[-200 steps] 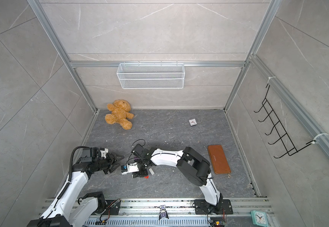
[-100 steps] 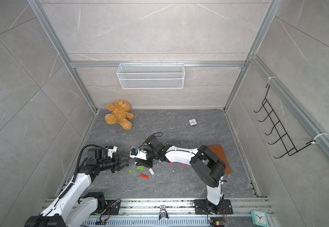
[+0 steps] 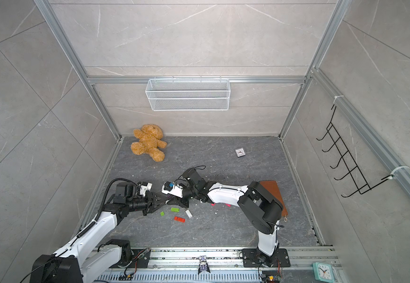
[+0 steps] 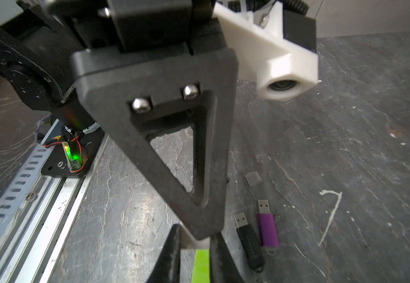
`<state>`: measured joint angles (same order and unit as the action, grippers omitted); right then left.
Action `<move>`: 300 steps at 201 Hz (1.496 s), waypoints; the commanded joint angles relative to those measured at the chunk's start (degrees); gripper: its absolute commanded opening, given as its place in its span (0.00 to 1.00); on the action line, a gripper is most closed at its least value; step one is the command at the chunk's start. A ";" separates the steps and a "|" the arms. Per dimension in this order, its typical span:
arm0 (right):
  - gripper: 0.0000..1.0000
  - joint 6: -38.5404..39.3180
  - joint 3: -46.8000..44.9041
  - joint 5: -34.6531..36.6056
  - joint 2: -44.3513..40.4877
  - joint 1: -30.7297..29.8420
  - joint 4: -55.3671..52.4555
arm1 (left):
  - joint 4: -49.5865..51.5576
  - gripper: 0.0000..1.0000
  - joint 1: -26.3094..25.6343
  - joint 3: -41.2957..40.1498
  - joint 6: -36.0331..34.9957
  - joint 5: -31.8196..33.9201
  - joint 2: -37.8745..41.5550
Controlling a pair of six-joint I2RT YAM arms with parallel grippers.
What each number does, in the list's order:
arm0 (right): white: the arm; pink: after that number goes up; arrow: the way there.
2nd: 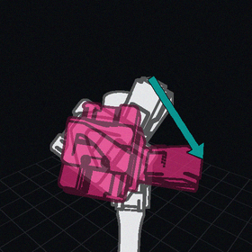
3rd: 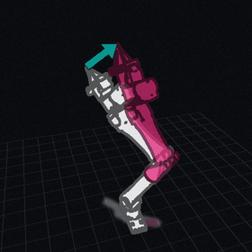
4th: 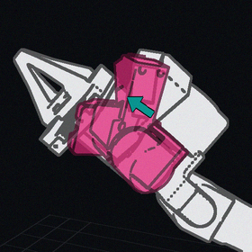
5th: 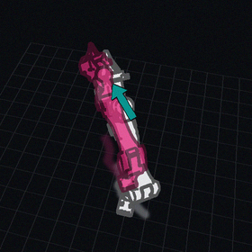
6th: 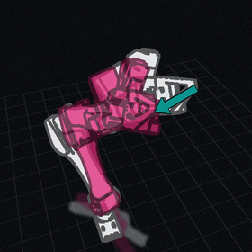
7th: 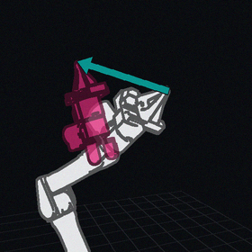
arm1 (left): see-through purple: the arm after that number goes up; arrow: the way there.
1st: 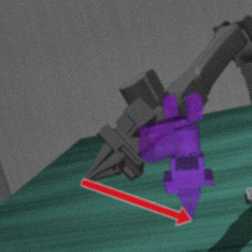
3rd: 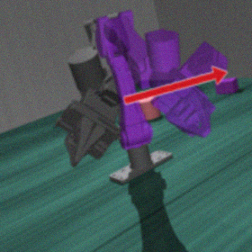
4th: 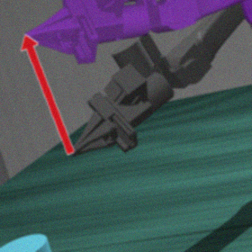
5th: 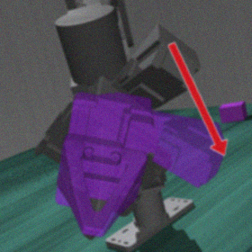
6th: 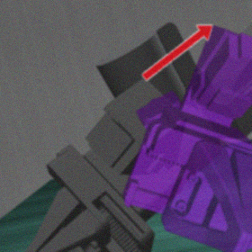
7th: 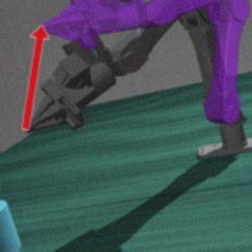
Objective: Close the usb drive cover
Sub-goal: Pick up the cover from the center of the board.
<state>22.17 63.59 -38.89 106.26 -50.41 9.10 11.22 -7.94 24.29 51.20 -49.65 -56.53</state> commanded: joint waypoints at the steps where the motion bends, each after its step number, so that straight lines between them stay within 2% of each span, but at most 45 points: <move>1: 0.18 -1.49 -0.05 -1.18 -1.41 0.22 1.61 | -1.20 0.29 -0.80 1.70 -0.31 -0.37 -0.15; 68: 0.18 -3.88 0.53 -1.44 -0.07 0.58 3.06 | -1.39 0.15 -1.13 1.87 0.05 0.16 0.17; 88: 0.18 -4.30 0.71 -1.70 0.03 0.64 3.35 | -1.82 0.07 -1.20 1.69 0.39 0.36 0.18; 104: 0.24 -4.16 1.07 -1.18 0.12 0.70 2.46 | -1.77 0.04 -1.19 1.73 0.39 0.86 0.34; 132: 0.34 -4.39 -0.11 2.24 -1.79 1.53 -1.04 | -0.91 0.03 -1.20 1.87 -0.11 2.89 1.15; 151: 0.38 -4.45 -3.05 5.63 -4.98 2.11 -4.39 | -0.72 0.01 -1.20 2.02 -0.31 4.47 1.38; 193: 0.40 -5.87 -9.24 14.59 -11.17 2.18 -12.35 | -2.19 0.00 -1.20 1.81 0.56 5.71 1.22; 223: 0.40 -7.95 -8.79 20.66 -11.42 1.64 -19.26 | -3.41 0.00 -1.20 1.52 1.39 6.02 1.28; 300: 0.40 -9.01 -4.54 23.67 -7.46 -1.04 -28.37 | -4.72 0.00 -1.20 1.09 2.25 6.32 1.29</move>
<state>14.28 56.97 -16.62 97.45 -50.65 -14.46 8.43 -9.02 24.40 52.84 -43.46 -56.07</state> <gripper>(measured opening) 0.400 0.090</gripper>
